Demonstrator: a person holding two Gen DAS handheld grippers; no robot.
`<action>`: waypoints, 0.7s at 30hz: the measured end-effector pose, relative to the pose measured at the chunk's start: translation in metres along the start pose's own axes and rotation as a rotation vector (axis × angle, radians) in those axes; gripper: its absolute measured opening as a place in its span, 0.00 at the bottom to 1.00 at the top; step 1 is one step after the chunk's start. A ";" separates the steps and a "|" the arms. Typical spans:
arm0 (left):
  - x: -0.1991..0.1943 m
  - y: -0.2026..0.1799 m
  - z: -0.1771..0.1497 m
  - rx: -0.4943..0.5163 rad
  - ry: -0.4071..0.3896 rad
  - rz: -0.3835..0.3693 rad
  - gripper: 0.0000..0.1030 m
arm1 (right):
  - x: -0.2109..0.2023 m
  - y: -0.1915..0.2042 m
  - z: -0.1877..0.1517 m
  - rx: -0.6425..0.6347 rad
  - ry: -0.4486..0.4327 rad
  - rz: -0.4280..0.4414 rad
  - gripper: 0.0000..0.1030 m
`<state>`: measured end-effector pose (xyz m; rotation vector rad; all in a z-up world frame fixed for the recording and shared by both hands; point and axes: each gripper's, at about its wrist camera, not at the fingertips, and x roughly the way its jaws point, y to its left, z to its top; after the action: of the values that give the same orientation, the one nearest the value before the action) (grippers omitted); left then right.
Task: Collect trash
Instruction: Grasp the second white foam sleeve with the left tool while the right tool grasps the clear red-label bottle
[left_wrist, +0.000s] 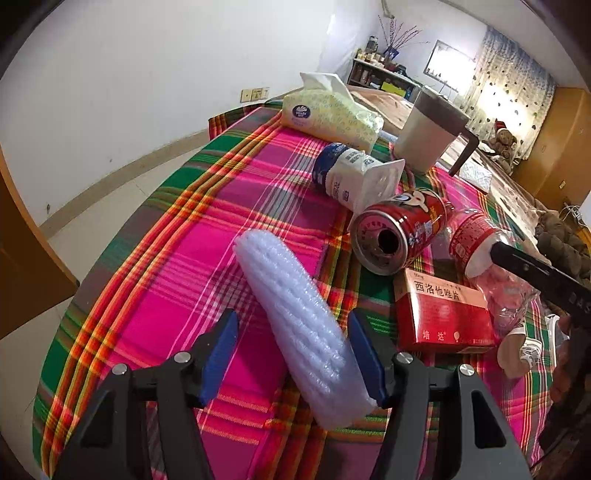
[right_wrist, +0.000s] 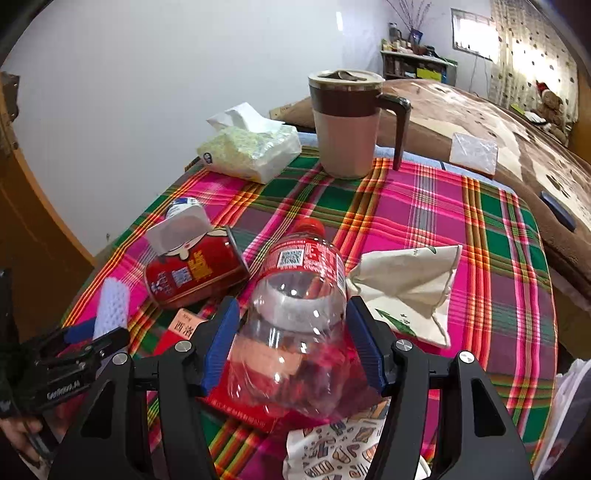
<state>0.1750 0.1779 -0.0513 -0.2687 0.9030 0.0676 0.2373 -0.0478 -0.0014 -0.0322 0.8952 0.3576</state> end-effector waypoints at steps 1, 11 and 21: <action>0.000 0.001 0.001 -0.005 0.001 -0.004 0.57 | 0.002 0.001 0.001 -0.004 0.003 -0.013 0.60; -0.004 -0.010 0.003 0.026 -0.034 -0.015 0.28 | 0.005 -0.003 -0.001 0.037 0.001 -0.013 0.59; -0.025 -0.031 0.000 0.074 -0.082 -0.066 0.27 | -0.020 -0.005 -0.014 0.062 -0.097 0.028 0.58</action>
<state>0.1642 0.1493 -0.0253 -0.2247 0.8126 -0.0156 0.2164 -0.0612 0.0046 0.0546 0.8114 0.3546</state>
